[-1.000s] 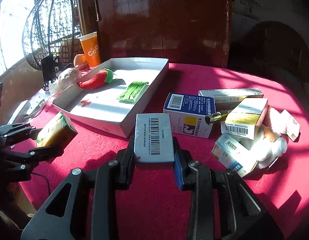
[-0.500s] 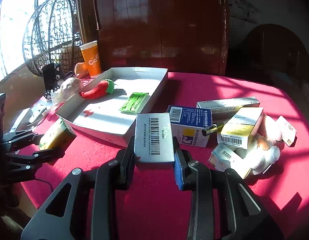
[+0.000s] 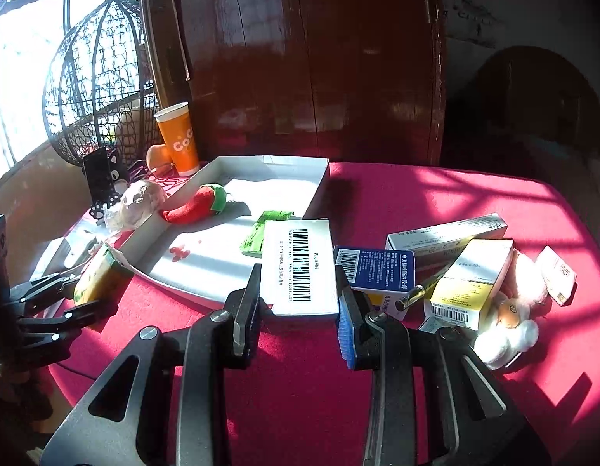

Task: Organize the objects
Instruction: 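Carry the yellow tissue pack and white barcode box over the white tray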

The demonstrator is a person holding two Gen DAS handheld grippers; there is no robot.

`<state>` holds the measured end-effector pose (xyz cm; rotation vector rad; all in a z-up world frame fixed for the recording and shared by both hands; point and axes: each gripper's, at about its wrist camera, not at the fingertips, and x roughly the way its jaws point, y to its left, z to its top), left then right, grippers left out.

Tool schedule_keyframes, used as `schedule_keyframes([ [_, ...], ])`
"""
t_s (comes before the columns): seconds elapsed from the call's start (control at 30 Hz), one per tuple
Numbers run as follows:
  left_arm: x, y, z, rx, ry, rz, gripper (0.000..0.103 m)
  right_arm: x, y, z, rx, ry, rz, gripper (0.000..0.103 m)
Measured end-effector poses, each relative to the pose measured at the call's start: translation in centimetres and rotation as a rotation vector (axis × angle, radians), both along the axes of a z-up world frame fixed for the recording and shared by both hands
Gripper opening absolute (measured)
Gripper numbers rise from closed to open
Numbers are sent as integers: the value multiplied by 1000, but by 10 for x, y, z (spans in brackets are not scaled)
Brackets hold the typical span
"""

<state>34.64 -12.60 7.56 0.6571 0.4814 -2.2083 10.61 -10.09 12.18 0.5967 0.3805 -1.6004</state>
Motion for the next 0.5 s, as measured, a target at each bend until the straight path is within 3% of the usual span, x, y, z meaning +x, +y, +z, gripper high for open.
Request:
schedule_keyframes([
  [0.27, 15, -13, 8, -22, 21, 22, 48, 13, -14, 11, -7, 22, 6, 32],
  [0.5, 9, -37, 35, -77, 56, -1, 48, 22, -33, 17, -17, -2, 13, 32],
])
